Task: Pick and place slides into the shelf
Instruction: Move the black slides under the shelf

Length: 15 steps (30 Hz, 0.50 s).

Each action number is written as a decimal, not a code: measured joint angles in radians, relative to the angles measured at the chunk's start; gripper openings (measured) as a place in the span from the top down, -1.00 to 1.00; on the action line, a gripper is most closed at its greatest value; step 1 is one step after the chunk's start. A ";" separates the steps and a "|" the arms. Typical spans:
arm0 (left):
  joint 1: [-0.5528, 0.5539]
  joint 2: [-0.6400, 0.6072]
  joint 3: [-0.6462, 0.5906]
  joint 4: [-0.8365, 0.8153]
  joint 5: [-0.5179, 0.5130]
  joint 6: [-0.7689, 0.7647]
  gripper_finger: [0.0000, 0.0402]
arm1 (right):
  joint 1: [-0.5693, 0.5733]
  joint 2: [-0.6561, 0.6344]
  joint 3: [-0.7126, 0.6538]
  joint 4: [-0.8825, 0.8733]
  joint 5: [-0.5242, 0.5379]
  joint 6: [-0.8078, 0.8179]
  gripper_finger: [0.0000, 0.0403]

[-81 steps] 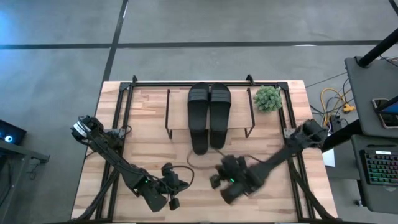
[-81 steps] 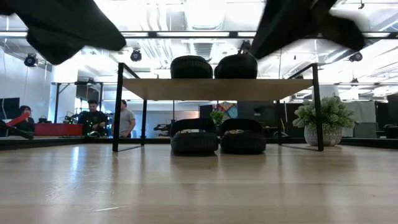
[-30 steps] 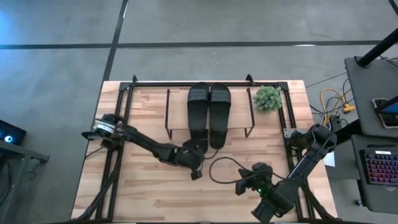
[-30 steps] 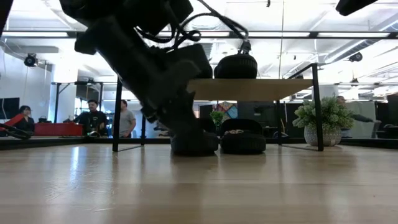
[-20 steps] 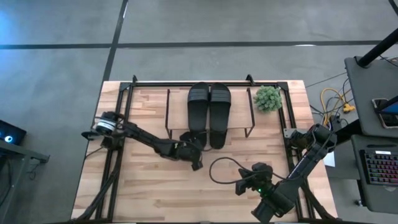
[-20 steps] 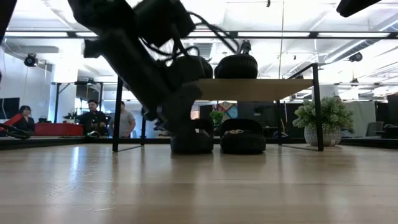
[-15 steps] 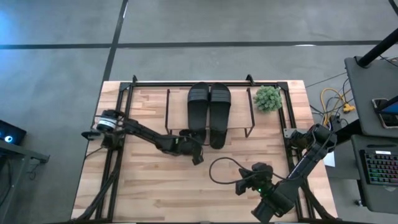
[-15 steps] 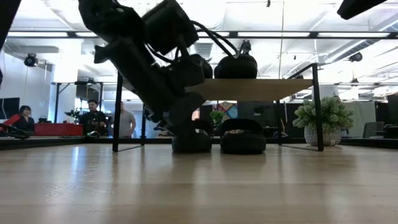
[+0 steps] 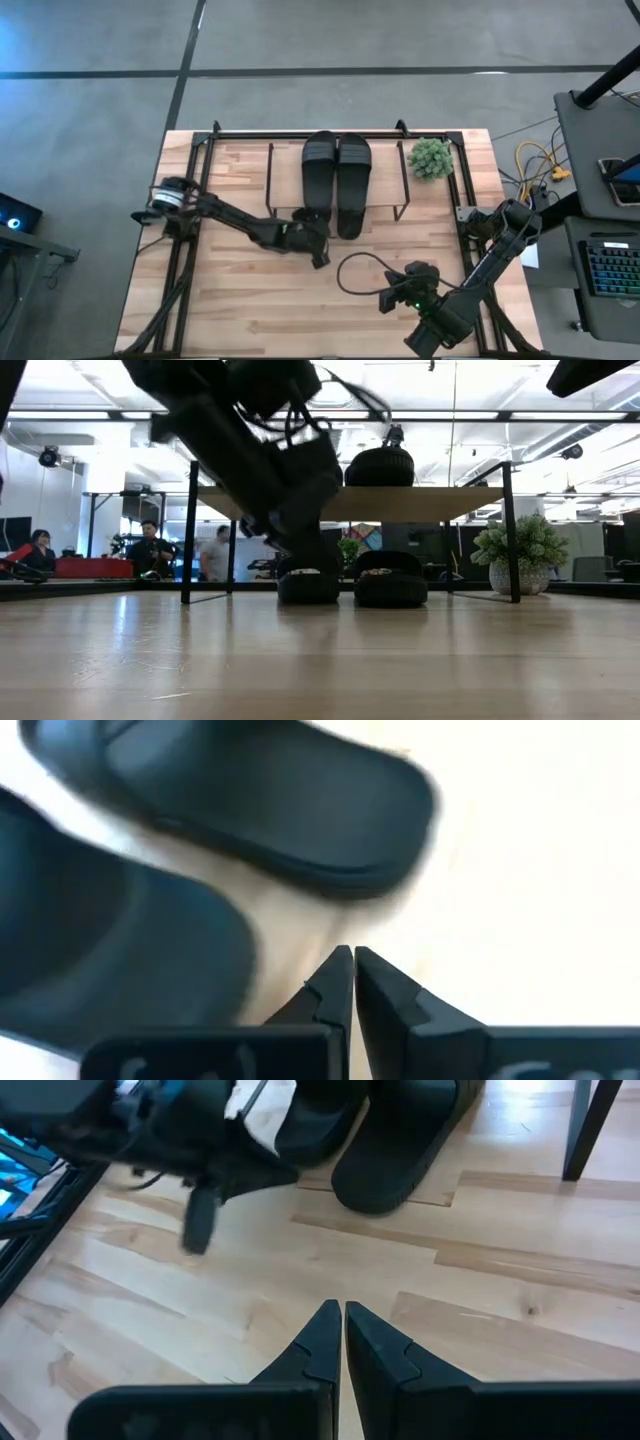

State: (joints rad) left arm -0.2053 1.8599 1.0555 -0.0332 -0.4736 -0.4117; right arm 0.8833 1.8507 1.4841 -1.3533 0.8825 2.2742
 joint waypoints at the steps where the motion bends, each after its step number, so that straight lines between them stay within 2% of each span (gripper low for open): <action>1: -0.017 -0.005 0.001 0.000 0.000 0.000 1.00 | 0.000 0.000 0.000 0.000 0.000 0.000 0.94; 5: -0.106 -0.032 0.006 -0.007 0.000 -0.028 1.00 | -0.005 0.000 -0.008 0.025 -0.004 0.003 0.94; 8: -0.191 -0.068 0.006 -0.011 -0.012 -0.082 1.00 | -0.024 0.001 -0.042 0.114 -0.037 -0.008 0.94; 15: -0.386 -0.151 0.004 -0.056 -0.149 -0.215 1.00 | -0.113 0.001 -0.194 0.517 -0.061 -0.204 0.94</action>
State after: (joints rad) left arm -0.5909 1.7093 1.0599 -0.0888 -0.6229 -0.6268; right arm 0.7703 1.8519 1.2898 -0.8362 0.8213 2.0703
